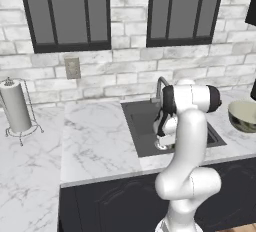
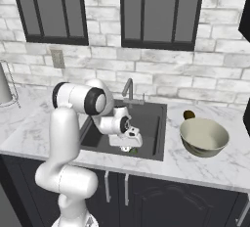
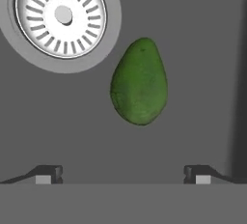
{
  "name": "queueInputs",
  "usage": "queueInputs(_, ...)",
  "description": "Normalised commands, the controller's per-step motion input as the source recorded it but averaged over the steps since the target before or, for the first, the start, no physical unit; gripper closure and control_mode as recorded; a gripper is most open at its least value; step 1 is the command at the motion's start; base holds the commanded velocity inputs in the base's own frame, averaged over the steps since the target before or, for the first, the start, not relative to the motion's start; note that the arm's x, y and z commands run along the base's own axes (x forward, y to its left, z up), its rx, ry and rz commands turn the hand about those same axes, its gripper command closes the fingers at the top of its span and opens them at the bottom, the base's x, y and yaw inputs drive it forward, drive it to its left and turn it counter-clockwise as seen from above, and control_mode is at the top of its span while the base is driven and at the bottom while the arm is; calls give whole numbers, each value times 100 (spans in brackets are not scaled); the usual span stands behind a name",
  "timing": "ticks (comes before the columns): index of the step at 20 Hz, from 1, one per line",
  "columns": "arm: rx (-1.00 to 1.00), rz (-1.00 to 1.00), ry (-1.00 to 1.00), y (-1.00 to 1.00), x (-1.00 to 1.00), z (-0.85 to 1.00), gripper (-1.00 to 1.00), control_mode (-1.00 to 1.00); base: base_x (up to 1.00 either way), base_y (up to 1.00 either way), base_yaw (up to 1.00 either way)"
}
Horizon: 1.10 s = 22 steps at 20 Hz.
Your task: Pick the avocado from the sink and place it in the bowl. Then pick the bowl and place it in the microwave. Then close the microwave door and press the start button.
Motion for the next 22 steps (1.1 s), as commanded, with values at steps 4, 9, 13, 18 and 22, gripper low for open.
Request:
queueInputs(4, 0, 2, 0, -1, 45, -39, -100, -100, 0, 0, 0)
queueInputs(9, 0, 1, 0, -2, 48, -37, -100, -100, 0, 0, 0)
queueInputs(13, 0, 0, 0, -8, 43, -32, -100, -100, 0, 0, 0)
queueInputs(18, 0, 0, 0, -31, 32, -21, -100, -100, 0, 0, 0)
queueInputs(22, 0, 0, 0, -18, 1, -39, -100, -100, 0, 0, 0)
